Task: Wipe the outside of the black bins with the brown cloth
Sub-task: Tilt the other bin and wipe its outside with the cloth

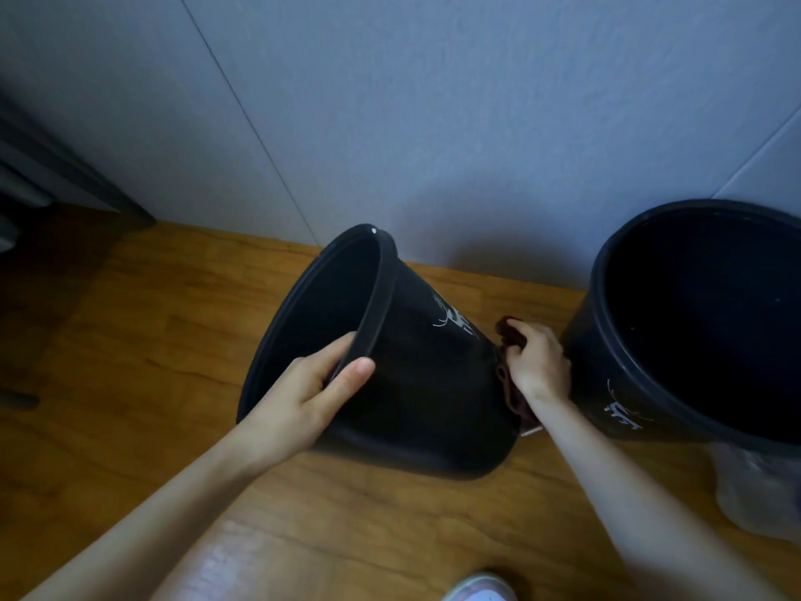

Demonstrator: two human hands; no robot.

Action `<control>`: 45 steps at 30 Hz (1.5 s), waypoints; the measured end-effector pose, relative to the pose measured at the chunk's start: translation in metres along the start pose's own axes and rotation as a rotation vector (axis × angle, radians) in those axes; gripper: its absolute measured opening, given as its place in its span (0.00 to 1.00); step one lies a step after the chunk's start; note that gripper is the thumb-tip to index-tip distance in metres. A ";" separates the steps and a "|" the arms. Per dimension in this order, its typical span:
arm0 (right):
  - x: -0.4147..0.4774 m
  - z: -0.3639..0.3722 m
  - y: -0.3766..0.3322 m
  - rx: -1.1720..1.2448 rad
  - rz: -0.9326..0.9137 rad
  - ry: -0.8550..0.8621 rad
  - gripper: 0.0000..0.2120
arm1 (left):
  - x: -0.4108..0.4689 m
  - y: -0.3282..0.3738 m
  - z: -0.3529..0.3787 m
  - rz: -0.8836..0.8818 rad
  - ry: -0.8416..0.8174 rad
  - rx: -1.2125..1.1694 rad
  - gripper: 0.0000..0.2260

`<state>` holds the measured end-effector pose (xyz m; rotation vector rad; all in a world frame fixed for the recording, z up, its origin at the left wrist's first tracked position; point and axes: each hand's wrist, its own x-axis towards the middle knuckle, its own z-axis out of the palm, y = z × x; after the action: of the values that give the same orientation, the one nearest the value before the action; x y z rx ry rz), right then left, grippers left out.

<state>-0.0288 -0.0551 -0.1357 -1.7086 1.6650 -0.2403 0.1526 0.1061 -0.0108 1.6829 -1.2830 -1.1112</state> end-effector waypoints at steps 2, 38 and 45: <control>-0.004 0.000 -0.024 0.063 -0.117 0.058 0.20 | 0.001 -0.001 -0.002 -0.002 0.017 -0.004 0.14; -0.017 -0.026 -0.013 1.177 0.427 -0.231 0.18 | 0.019 0.026 -0.009 -0.419 0.311 -0.169 0.06; -0.018 -0.040 -0.014 1.485 0.314 -0.375 0.20 | 0.019 0.029 0.003 -0.313 0.263 -0.098 0.08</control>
<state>-0.0436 -0.0544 -0.0925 -0.3233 0.9119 -0.7135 0.1424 0.0811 0.0107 1.9239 -0.8081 -1.0651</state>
